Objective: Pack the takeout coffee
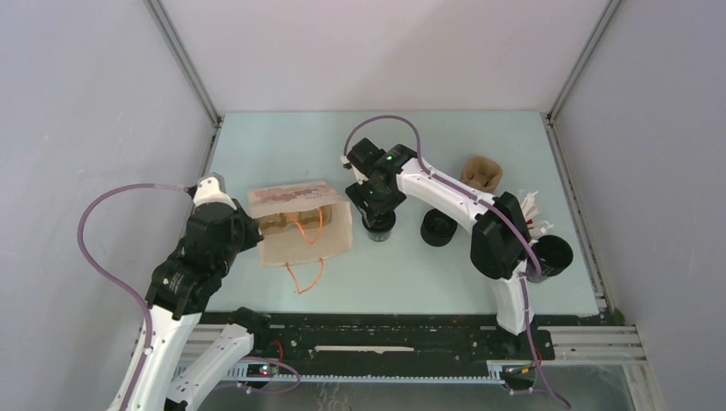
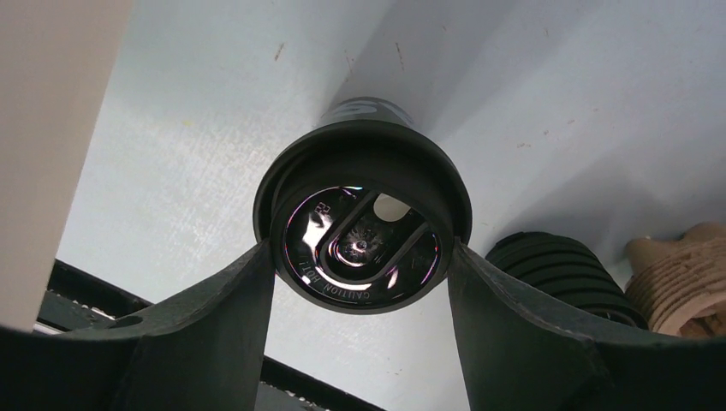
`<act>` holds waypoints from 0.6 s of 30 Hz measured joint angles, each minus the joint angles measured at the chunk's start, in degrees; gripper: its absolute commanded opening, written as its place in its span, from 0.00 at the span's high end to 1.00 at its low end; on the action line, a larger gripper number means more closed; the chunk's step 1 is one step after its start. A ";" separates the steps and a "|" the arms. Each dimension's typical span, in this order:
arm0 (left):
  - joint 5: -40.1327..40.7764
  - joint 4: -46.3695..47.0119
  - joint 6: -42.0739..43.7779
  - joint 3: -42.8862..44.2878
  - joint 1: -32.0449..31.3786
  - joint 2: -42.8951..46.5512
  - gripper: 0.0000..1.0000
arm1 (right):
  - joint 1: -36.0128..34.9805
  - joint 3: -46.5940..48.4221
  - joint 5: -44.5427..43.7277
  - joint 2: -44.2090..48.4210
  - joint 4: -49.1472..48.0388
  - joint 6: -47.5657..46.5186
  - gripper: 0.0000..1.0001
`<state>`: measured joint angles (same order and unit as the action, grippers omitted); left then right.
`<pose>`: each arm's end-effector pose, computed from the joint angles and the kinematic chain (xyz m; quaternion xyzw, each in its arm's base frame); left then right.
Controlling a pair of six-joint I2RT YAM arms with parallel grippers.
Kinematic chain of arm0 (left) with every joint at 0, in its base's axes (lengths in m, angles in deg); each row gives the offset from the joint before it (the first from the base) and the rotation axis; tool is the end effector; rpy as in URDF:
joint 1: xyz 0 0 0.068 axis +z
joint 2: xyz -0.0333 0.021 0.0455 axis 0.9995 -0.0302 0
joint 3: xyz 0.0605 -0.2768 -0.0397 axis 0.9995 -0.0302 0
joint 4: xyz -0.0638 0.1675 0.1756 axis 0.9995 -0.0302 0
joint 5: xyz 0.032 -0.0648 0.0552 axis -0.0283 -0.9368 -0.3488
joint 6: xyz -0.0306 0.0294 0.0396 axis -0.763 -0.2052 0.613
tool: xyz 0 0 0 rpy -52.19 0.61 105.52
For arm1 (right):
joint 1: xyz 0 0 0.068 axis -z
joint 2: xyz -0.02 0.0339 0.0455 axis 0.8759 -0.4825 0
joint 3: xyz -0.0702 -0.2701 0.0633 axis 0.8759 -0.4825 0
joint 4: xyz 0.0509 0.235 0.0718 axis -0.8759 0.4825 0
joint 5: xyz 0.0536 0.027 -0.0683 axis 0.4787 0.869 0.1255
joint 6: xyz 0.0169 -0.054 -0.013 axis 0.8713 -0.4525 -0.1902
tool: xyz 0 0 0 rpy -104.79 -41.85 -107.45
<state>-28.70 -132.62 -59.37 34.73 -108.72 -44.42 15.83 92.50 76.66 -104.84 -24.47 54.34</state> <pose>0.0843 -0.0159 0.3631 -0.1753 0.8467 -0.0737 0.4970 0.3031 0.3040 0.2706 -0.3431 0.9239 0.0524 0.1608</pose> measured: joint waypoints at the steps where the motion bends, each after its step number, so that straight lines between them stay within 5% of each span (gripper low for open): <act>1: -0.31 0.07 0.11 0.00 0.00 0.00 1.00 | 0.02 -1.31 -0.22 0.90 -1.01 0.02 0.53; 5: -2.93 1.68 1.44 -1.05 0.00 0.11 1.00 | 0.85 -9.97 -1.60 7.87 -4.59 -0.13 0.67; 12: -10.84 6.32 5.79 -4.35 0.02 0.26 1.00 | 1.25 -27.04 -1.75 33.22 -13.86 -3.91 0.71; 18: -19.02 13.35 9.20 -9.25 0.00 2.14 1.00 | -5.38 -35.47 -0.76 54.95 -23.10 -12.66 0.78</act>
<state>-47.72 -119.27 -50.17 25.48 -108.72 -42.27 10.45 57.03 75.90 -49.89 -47.58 41.68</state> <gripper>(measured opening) 0.003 0.752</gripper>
